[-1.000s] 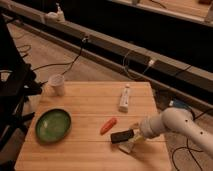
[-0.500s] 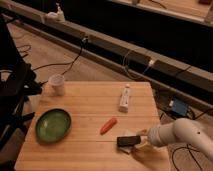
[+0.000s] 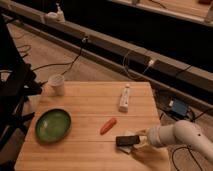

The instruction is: Place the eraser on the white sponge

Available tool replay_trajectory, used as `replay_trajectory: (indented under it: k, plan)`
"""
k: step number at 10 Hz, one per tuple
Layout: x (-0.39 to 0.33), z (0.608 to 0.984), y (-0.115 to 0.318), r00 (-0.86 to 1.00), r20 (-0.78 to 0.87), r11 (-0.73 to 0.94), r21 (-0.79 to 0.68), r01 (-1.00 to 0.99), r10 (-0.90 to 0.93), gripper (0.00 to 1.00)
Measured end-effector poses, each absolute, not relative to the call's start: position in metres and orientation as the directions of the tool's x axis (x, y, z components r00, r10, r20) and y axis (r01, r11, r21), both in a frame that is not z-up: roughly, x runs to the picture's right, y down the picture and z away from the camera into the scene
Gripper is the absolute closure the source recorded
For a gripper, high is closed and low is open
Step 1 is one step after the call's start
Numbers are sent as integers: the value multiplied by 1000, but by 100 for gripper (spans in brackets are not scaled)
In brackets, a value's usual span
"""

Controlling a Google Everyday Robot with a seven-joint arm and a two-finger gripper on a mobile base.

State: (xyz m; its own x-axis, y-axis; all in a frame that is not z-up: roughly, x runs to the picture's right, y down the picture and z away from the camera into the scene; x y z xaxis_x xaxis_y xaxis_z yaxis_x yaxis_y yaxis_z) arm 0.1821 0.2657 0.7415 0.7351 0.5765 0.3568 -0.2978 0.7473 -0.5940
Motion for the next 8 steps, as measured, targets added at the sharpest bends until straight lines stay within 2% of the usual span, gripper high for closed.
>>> replay_trajectory:
  k: [5,8]
  plan:
    - [185,739,261,730,378,761,-579,-293,569,20]
    - [200,719,239,733,405,806,-492,-329,547,20]
